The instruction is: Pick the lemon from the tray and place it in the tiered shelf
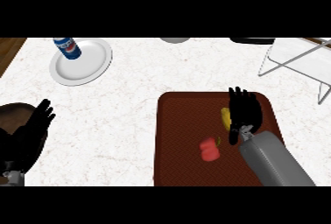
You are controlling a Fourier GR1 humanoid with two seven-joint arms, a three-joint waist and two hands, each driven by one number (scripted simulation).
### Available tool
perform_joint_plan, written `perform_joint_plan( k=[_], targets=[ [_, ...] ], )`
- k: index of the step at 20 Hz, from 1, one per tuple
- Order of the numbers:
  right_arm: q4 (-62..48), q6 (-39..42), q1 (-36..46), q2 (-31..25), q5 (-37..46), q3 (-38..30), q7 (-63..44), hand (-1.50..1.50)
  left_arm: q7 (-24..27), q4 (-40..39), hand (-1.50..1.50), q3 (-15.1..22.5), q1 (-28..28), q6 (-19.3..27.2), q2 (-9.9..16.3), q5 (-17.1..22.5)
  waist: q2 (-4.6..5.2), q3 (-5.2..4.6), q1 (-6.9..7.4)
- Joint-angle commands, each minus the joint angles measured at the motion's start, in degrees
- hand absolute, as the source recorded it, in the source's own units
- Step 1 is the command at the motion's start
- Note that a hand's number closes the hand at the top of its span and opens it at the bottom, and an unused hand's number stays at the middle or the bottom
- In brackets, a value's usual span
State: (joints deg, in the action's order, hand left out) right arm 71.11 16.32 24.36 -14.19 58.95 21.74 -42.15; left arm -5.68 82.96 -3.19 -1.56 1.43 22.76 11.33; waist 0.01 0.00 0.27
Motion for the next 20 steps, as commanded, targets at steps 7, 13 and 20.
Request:
perform_joint_plan(
  k=[7,13,20],
  targets=[
    [-3.5,-0.7,-1.8,2.1,2.0,-4.0,6.4,1.50,3.6,-2.9,0.00,-1.9,-1.8,-1.2,-3.3,-4.3,-0.02,0.00,-0.08],
    [-10.1,-4.8,2.0,1.1,6.2,-5.1,11.3,1.50,0.2,0.3,0.00,-2.5,-0.7,-1.9,-3.4,-4.5,0.03,0.01,0.09],
    [2.0,-5.1,-0.7,-1.5,6.7,-7.7,11.9,1.50,1.5,-2.5,0.00,-4.8,-0.4,-4.7,-2.9,-3.9,-0.07,-0.01,-0.23]
  ],
)
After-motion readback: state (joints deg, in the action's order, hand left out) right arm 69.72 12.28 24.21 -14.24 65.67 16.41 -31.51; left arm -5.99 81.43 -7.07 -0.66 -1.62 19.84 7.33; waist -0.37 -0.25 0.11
